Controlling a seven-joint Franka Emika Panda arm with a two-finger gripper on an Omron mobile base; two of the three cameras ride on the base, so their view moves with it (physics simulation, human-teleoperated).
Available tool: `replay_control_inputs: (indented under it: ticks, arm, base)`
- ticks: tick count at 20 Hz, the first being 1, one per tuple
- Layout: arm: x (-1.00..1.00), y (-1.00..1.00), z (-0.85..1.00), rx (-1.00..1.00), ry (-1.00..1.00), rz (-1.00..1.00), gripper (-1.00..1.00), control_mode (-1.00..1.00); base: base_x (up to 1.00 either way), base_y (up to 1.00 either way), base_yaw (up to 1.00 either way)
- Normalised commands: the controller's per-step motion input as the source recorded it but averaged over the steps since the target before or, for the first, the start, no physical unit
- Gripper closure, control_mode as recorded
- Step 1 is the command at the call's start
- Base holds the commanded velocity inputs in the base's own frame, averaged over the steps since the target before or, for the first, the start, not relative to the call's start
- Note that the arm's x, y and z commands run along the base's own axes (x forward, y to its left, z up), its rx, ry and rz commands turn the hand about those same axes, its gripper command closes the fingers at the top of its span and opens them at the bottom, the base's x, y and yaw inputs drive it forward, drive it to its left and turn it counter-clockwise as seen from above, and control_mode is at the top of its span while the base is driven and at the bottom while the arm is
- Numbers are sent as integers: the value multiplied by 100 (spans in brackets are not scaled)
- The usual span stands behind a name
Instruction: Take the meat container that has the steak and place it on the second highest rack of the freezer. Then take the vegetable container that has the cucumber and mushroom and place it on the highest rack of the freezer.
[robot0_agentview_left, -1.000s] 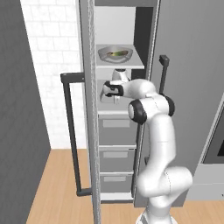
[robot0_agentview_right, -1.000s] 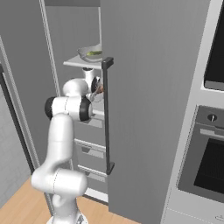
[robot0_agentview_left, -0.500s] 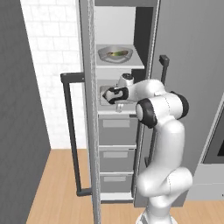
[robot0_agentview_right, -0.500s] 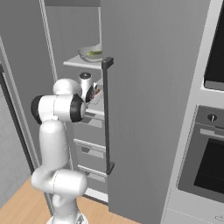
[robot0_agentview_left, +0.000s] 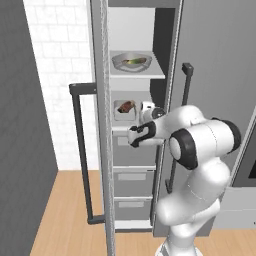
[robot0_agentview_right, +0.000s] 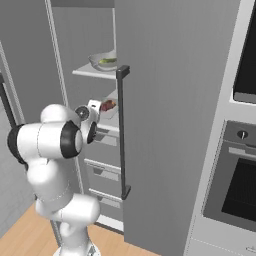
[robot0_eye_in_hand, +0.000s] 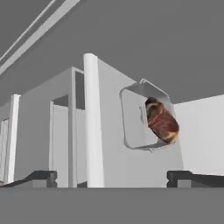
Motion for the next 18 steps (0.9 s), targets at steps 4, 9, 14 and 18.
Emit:
replay_control_inputs:
  ticks: [4,9,14,18]
  arm:
    - [-94,0,95,3,-33,4,-100,-100]
    - [-95,-2,98,5,-16,3,-100,-100]
    - [-100,-8,95,0,-2,6,-100,-100]
    - [-94,-17,100,0,17,24,-100,-100]
  base:
    - [0,0,0]
    - [0,0,0]
    - [0,0,0]
    - [0,0,0]
